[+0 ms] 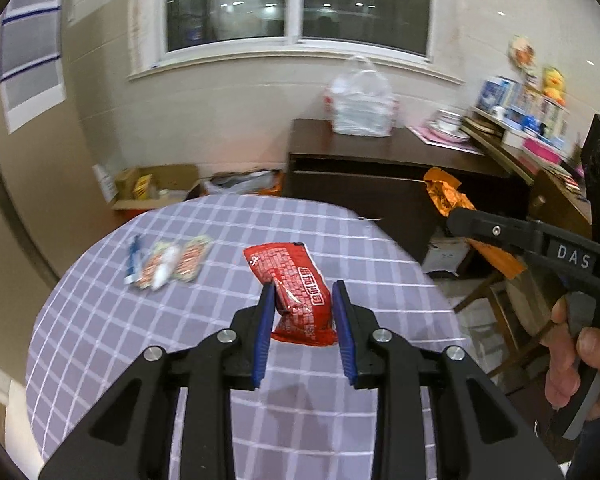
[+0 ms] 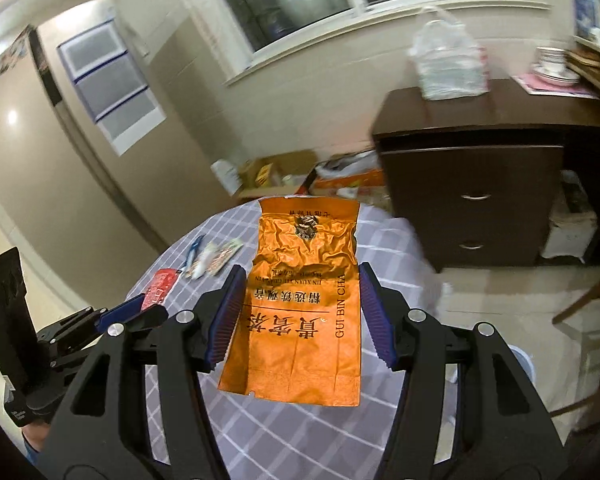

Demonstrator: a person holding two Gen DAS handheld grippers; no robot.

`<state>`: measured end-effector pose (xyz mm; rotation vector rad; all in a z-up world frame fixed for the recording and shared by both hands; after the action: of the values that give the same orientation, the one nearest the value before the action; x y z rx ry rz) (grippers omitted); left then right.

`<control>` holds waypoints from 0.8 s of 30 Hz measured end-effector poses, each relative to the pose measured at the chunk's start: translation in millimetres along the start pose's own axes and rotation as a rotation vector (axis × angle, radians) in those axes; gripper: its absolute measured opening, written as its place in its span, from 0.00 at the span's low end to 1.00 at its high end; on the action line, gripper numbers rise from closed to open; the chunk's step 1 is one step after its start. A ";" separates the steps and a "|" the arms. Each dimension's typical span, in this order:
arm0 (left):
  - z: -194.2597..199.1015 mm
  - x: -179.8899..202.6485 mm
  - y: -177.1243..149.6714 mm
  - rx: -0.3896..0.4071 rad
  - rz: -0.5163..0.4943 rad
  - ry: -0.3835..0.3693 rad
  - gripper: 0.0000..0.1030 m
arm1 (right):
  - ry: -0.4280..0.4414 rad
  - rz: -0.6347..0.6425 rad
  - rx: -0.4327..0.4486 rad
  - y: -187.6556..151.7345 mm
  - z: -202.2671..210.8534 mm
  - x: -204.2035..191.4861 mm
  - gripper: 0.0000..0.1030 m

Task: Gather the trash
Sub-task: 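Carry the red and orange packets to the wastebasket and release both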

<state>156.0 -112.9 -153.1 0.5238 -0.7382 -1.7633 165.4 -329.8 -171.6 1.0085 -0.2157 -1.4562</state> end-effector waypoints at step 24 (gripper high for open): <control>-79.5 186.2 20.5 -0.105 -0.268 -0.207 0.27 | -0.213 -0.303 0.074 -34.3 81.7 190.5 0.55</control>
<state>167.0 -312.2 -192.7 0.3860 -0.7385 -2.1171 118.9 -526.2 -230.1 0.9754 -0.2812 -1.8460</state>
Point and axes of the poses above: each gripper's, at about its wrist camera, not at the fingertips, and z roughly against the way its jaws point, x to its right, y to its top, the point moved 1 cm from there along -z, roughly the way its jaws point, and after that the axes turned 5 degrees about -x, right-handed, at the moved point
